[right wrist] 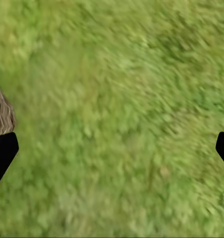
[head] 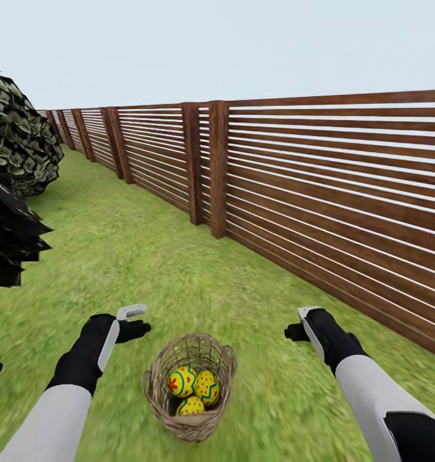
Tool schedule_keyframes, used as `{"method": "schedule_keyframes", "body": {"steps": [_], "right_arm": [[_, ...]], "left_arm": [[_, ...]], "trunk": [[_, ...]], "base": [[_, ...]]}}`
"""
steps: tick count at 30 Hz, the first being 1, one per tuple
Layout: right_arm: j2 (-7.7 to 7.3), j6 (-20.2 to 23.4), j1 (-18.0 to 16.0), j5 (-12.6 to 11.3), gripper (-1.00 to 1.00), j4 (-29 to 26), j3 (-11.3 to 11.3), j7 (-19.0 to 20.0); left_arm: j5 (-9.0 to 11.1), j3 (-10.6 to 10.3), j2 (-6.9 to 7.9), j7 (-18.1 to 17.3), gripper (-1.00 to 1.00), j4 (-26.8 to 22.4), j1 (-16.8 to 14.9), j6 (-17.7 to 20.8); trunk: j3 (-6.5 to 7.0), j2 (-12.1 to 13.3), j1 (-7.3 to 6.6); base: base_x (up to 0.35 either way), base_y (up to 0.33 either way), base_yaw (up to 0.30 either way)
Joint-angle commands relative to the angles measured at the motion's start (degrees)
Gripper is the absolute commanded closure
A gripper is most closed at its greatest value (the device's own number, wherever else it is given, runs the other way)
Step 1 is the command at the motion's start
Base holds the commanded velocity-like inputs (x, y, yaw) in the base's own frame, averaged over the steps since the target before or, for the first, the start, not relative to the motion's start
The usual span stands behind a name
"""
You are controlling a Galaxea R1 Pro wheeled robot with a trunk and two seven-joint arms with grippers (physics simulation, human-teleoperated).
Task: Take the three Easter eggs out of the wicker basket on the lawn in the garden, then place them on the lawn next to a single tree (choose any tree) so that all three eggs are next to the same tree and none are left in the basket.
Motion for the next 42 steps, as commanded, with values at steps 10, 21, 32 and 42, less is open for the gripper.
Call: {"method": "schedule_keyframes", "body": {"steps": [10, 21, 32, 42], "right_arm": [[0.00, 0.2, 0.1, 0.5, -1.00, -0.2, 0.1, 0.4], [0.00, 0.3, 0.2, 0.5, -1.00, -0.2, 0.1, 0.5], [-0.31, -0.1, 0.2, 0.5, -1.00, -0.7, -0.3, 5.4], [-0.68, -0.2, 0.2, 0.4, -1.00, -0.8, -2.6, 22.6]], "left_arm": [[-0.1, -0.1, -0.08, 0.1, -1.00, 1.2, 0.0, 0.3], [-0.3, -0.2, -0.20, 0.2, -1.00, 11.2, 0.0, -0.5], [-0.4, -0.1, -0.54, 0.2, -1.00, 12.8, 0.0, -0.7], [-0.5, -0.1, -0.02, 0.3, -1.00, 12.8, 0.0, -0.8]], "trunk": [[-0.06, 0.0, 0.03], [-0.95, -2.0, 1.13], [-2.93, -6.4, 3.55], [-4.72, -10.5, 5.74]], "base": [[0.169, 0.000, 0.000], [0.002, 0.000, 0.000], [0.000, 0.000, 0.000], [0.000, 0.000, 0.000]]}}
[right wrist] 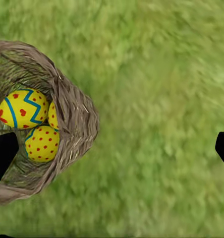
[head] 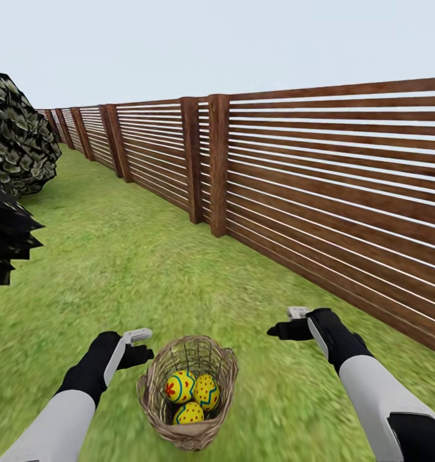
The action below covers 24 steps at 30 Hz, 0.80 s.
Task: Take the three Easter eggs out of the wicker basket on the lawn in the garden, then place them on the lawn next to a single tree (choose any tree) so that all three eggs are next to the same tree and none are left in the basket.
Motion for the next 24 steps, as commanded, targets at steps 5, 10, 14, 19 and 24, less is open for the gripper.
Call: {"method": "schedule_keyframes", "body": {"steps": [5, 10, 14, 19, 24], "right_arm": [[0.09, 0.2, 0.0, 0.6, -1.00, -0.1, -2.2, 0.9], [0.11, 0.2, 0.0, 0.6, -1.00, -0.1, -2.4, 1.0], [0.14, 0.2, 0.0, 0.6, -1.00, -0.1, -2.4, 1.0], [0.25, 0.2, 0.0, 0.6, -1.00, -0.2, -2.4, 1.0], [0.26, 0.2, 0.0, 0.6, -1.00, -0.2, -2.4, 1.1]], "left_arm": [[0.2, 0.2, 0.06, 0.0, -1.00, -0.1, 0.0, 0.2], [0.3, 0.3, 0.10, 0.0, -1.00, -0.1, 0.0, 0.2], [0.3, 0.4, 0.15, 0.0, -1.00, -0.1, 0.0, 0.2], [0.2, 0.4, 0.15, 0.0, -1.00, -0.1, 0.0, 0.2], [0.3, 0.5, 0.21, 0.0, -1.00, -0.1, 0.0, 0.2]], "trunk": [[-0.96, -2.0, 1.10], [-1.85, -4.1, 2.20], [-2.57, -5.7, 3.08], [-3.47, -7.7, 4.18], [-4.37, -9.7, 5.27]], "base": [[0.000, 0.000, 0.000], [0.000, 0.000, 0.000], [0.000, 0.000, 0.000], [0.000, 0.000, 0.000], [0.000, 0.000, 0.000]]}}
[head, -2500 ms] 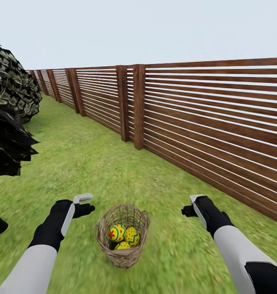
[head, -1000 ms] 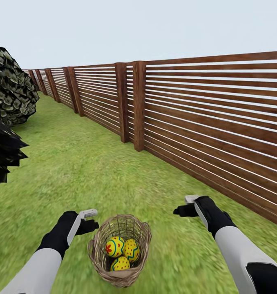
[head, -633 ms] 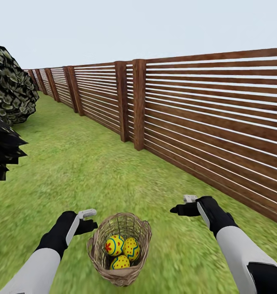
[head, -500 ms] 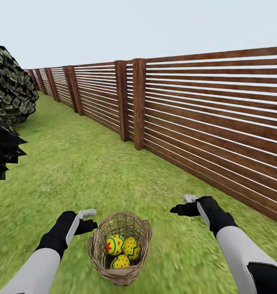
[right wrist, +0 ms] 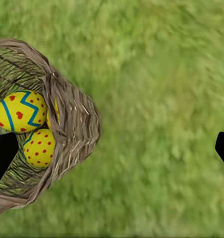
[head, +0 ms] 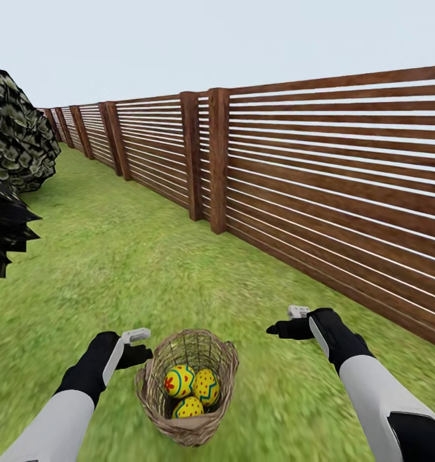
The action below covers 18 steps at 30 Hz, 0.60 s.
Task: Take the three Easter eggs out of the wicker basket on the lawn in the garden, then place them on the lawn next to a single tree (choose any tree) so that all three eggs are next to the same tree and none are left in the basket.
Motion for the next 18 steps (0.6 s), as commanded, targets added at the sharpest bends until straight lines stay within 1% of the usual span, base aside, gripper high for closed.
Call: {"method": "schedule_keyframes", "body": {"steps": [1, 14, 18], "right_arm": [[0.04, 0.2, 0.0, 0.5, -1.00, -0.1, -0.3, 0.5], [-0.03, 0.2, 0.0, 0.5, -1.00, -0.1, -0.3, 0.4], [0.02, 0.2, 0.0, 0.5, -1.00, -0.1, -0.3, 0.4]], "left_arm": [[0.2, 0.1, 0.01, 0.0, -1.00, -0.1, 0.0, 0.3], [0.2, 0.1, 0.11, 0.0, -1.00, -0.1, 0.0, 0.3], [0.1, 0.1, 0.38, 0.0, -1.00, -0.1, 0.0, 0.3]], "trunk": [[-0.24, -0.4, 0.22], [-2.57, -5.7, 3.08], [-3.29, -7.3, 3.95]], "base": [[0.000, 0.000, 0.000], [0.000, 0.000, 0.000], [0.000, 0.000, 0.000]]}}
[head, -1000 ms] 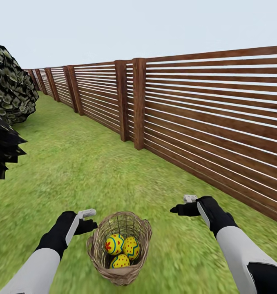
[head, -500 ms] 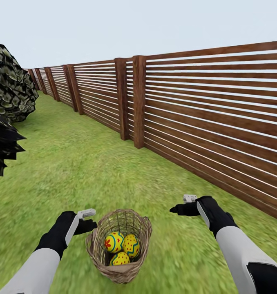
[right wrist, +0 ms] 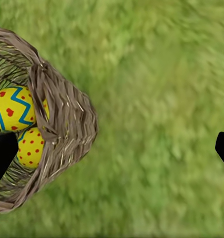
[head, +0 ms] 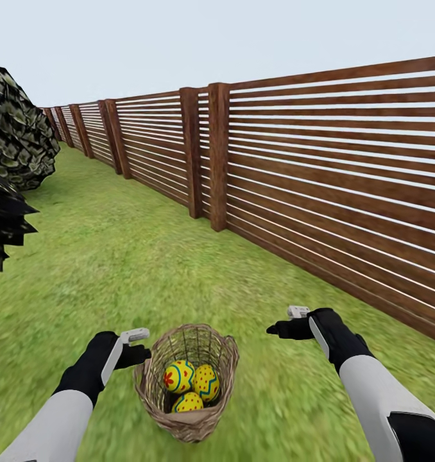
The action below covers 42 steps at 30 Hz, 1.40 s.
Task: Take the three Easter eggs out of the wicker basket on the lawn in the garden, then place them on the lawn next to a single tree (choose any tree) so that all three eggs are next to the same tree and none are left in the basket.
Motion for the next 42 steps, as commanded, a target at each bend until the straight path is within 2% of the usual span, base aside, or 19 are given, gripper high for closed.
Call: {"method": "schedule_keyframes", "body": {"steps": [1, 21, 24, 42], "right_arm": [[0.04, 0.2, 0.0, 0.5, -1.00, -0.1, -0.3, 0.4], [-0.04, 0.2, 0.0, 0.6, -1.00, -0.1, -0.2, 0.4], [-0.09, 0.2, 0.0, 0.6, -1.00, -0.1, -0.2, 0.4], [-0.21, 0.1, 0.0, 0.6, -1.00, -0.1, -0.3, 0.4]], "left_arm": [[0.2, 0.1, 0.02, 0.0, -1.00, -0.1, 0.0, 0.3], [0.2, 0.1, 0.07, 0.0, -1.00, -0.1, 0.0, 0.3], [0.2, 0.1, 0.47, 0.0, -1.00, -0.1, 0.0, 0.3], [0.5, 0.0, 0.80, 0.0, -1.00, -0.5, 0.0, 0.3]], "trunk": [[-0.24, -0.4, 0.22], [-3.83, -8.5, 4.61], [-4.37, -9.7, 5.27], [-4.37, -9.7, 5.27]], "base": [[0.000, 0.000, 0.000], [0.000, 0.000, 0.000], [0.000, 0.000, 0.000], [0.057, 0.000, 0.000]]}}
